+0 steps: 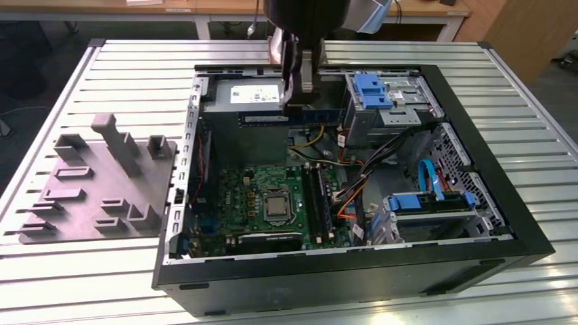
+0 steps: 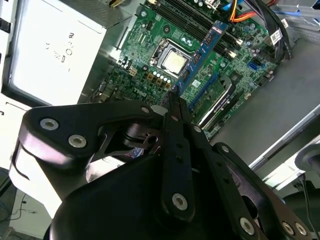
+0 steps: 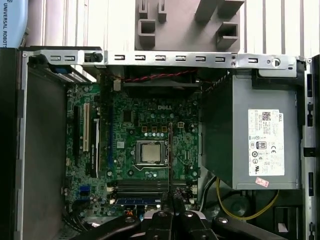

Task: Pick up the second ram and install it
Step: 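Pick up the second ram and move it above second insertion slot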

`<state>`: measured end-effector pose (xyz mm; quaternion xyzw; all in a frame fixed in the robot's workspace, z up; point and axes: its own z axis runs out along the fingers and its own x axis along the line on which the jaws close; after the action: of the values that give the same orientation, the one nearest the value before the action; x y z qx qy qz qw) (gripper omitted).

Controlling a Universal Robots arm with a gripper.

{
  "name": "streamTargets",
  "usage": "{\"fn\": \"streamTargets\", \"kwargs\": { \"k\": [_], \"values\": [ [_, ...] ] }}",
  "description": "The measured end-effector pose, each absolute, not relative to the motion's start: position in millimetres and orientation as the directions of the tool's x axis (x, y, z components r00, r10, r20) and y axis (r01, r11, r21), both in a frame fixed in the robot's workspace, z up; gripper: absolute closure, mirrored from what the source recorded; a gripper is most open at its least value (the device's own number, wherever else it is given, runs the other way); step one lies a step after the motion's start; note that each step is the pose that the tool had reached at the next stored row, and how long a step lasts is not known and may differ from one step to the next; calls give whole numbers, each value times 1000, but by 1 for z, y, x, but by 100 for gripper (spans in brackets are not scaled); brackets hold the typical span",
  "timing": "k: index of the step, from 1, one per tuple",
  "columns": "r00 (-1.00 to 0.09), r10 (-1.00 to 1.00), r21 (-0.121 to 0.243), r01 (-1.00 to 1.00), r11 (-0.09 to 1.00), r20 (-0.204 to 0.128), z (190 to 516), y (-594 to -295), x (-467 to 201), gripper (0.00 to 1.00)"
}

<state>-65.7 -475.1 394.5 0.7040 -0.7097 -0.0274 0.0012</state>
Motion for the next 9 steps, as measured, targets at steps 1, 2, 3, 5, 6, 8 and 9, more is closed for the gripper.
{"fn": "streamTargets", "kwargs": {
  "k": [1, 2, 3, 5, 6, 8, 9],
  "values": [
    [-9, -999, 41, -999, 7, -37, 393, -475, -66, 89],
    [-9, -999, 41, -999, 7, -37, 391, -475, -66, 89],
    [-9, -999, 41, -999, 7, -37, 389, -475, -66, 89],
    [-9, -999, 41, -999, 7, -37, 386, -475, -66, 89],
    [-9, -999, 41, -999, 7, -37, 384, -475, -66, 89],
    [-9, -999, 41, -999, 7, -37, 381, -475, -66, 89],
    [-9, -999, 41, -999, 7, -37, 380, -475, -66, 89]
  ]
}}
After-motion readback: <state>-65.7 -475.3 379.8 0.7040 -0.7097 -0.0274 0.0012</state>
